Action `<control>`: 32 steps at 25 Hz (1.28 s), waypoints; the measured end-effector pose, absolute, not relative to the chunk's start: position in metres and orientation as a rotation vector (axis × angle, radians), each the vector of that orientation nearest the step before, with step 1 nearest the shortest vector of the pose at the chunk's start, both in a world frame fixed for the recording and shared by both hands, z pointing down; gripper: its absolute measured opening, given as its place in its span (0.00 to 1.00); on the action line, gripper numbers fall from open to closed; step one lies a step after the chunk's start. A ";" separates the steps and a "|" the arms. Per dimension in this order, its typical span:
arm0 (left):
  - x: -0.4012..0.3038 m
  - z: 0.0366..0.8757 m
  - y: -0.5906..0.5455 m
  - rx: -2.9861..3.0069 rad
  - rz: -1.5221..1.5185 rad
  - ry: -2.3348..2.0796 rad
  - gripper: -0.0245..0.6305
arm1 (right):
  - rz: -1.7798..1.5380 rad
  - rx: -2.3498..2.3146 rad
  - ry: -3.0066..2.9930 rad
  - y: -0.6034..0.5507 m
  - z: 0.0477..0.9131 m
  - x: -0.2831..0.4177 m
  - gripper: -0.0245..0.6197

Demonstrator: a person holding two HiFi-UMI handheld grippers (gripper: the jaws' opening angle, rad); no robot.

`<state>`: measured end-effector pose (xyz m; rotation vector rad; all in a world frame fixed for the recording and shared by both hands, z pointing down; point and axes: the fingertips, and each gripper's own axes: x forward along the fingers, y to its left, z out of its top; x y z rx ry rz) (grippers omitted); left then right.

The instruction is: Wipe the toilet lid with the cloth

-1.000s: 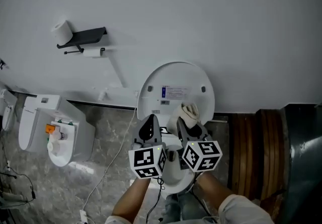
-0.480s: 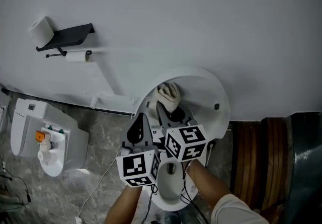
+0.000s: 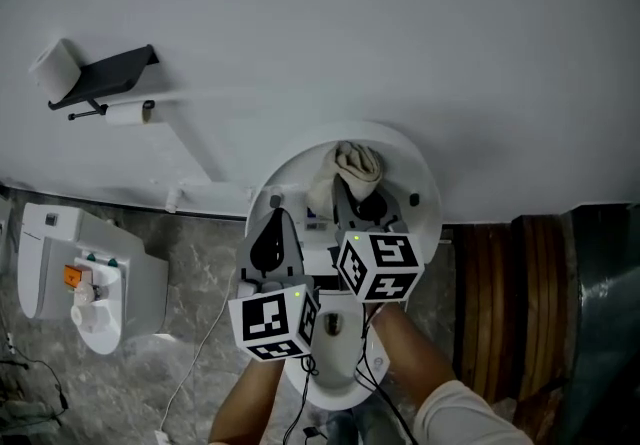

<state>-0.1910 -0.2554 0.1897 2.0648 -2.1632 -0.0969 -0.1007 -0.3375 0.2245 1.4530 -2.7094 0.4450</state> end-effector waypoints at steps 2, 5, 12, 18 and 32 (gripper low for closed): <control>-0.173 0.191 -0.261 2.092 -0.099 -2.128 0.04 | 0.454 1.556 -2.658 -0.342 0.230 -0.067 0.17; -0.143 0.196 -0.268 2.139 -0.096 -2.063 0.04 | 0.491 1.678 -2.578 -0.348 0.240 -0.023 0.17; -0.130 0.208 -0.265 2.138 -0.088 -2.034 0.04 | 0.465 1.657 -2.581 -0.340 0.243 -0.020 0.17; -0.198 0.230 -0.224 1.982 -0.026 -2.160 0.04 | 0.418 1.381 -2.725 -0.298 0.246 -0.119 0.17; -0.270 0.273 -0.154 1.788 0.013 -2.266 0.04 | 0.309 1.221 -2.743 -0.283 0.298 -0.207 0.17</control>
